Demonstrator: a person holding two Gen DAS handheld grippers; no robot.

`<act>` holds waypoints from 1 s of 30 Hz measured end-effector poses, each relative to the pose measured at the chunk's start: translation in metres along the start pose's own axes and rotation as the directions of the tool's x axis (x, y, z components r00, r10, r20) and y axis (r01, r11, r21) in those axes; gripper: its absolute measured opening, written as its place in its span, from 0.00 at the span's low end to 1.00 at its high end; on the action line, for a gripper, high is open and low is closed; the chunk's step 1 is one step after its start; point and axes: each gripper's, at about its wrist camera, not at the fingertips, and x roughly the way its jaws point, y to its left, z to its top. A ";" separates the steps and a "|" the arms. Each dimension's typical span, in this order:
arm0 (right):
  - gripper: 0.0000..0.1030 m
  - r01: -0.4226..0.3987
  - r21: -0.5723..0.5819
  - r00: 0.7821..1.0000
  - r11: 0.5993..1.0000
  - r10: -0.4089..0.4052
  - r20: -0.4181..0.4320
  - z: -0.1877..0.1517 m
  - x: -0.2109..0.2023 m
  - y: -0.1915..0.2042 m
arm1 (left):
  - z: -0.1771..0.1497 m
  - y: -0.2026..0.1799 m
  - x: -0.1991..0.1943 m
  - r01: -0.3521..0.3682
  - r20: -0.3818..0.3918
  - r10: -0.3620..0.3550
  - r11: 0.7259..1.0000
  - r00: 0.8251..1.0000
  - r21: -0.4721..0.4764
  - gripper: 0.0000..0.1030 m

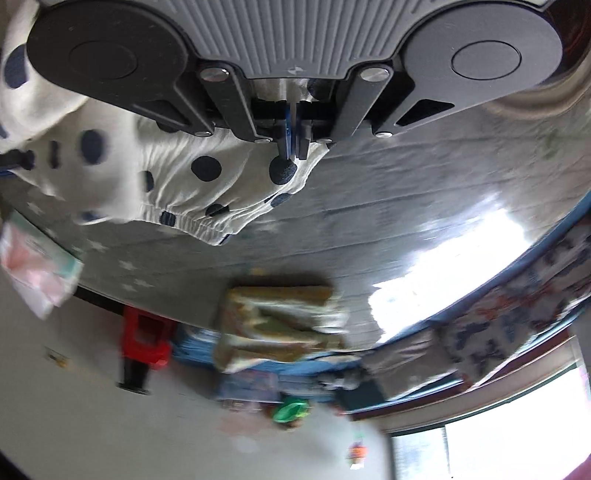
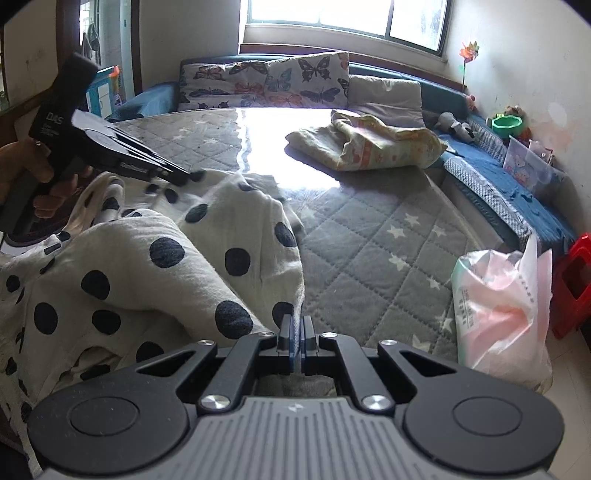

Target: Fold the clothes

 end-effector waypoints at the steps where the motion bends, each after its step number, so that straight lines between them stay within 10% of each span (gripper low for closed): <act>1: 0.02 0.005 -0.004 1.000 1.000 -0.005 0.001 0.001 0.001 0.000 | -0.002 0.009 -0.005 -0.029 0.003 0.029 0.999 1.000 -0.026 0.02; 9: 0.03 0.014 -0.008 1.000 1.000 -0.014 -0.017 0.016 0.017 -0.005 | -0.021 0.084 -0.042 -0.249 -0.002 0.256 0.940 0.967 -0.232 0.02; 19: 0.08 -0.021 0.028 0.997 0.999 0.018 0.076 0.068 0.019 -0.016 | -0.064 0.156 -0.110 -0.477 -0.048 0.491 0.814 0.870 -0.331 0.02; 30: 0.12 -0.156 0.032 0.986 0.987 0.154 0.065 0.079 0.041 0.011 | -0.098 0.187 -0.131 -0.554 -0.140 0.545 0.745 0.827 -0.373 0.07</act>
